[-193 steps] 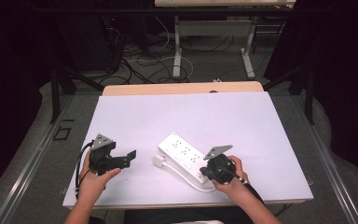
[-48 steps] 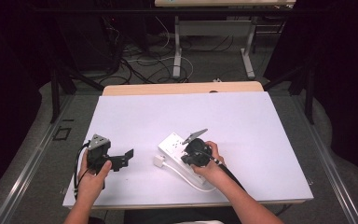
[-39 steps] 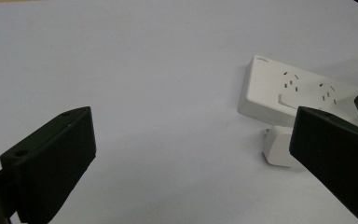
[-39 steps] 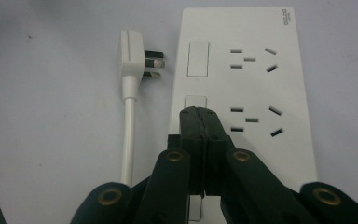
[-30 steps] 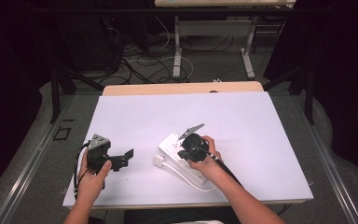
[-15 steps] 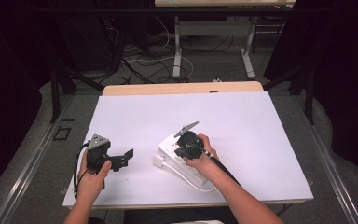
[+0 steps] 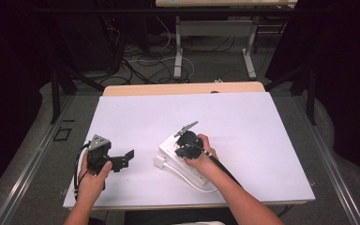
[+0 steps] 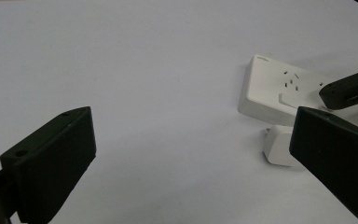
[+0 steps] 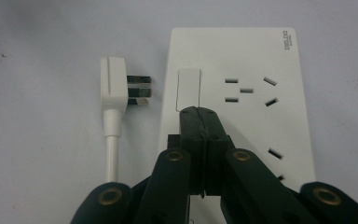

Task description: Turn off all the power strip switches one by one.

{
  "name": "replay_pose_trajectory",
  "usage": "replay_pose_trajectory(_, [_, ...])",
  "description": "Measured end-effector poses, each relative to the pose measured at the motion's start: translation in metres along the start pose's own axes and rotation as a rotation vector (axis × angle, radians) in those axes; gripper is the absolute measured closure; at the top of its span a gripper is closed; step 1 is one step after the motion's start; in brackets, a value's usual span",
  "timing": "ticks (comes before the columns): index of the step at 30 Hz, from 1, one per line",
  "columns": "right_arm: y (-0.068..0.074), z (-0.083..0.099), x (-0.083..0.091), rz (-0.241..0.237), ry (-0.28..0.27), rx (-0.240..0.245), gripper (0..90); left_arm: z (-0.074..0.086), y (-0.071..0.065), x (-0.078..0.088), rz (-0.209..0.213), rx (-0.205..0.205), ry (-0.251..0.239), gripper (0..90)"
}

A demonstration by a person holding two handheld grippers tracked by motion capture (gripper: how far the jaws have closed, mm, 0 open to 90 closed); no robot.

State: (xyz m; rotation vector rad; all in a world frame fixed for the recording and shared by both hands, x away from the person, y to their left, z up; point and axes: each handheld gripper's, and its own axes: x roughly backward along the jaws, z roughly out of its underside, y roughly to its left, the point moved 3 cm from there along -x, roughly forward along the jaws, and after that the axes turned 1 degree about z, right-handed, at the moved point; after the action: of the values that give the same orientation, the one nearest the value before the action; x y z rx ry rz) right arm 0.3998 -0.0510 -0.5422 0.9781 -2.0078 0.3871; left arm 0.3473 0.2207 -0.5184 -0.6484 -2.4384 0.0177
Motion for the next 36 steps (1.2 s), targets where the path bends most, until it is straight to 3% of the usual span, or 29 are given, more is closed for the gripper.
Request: replay_pose_trajectory(36, [0.0002, 0.0009, -0.0053, -0.008, 0.001, -0.005, 90.0, 0.0002, -0.0004, -0.0001, 0.000, -0.004, 0.007, 0.6])
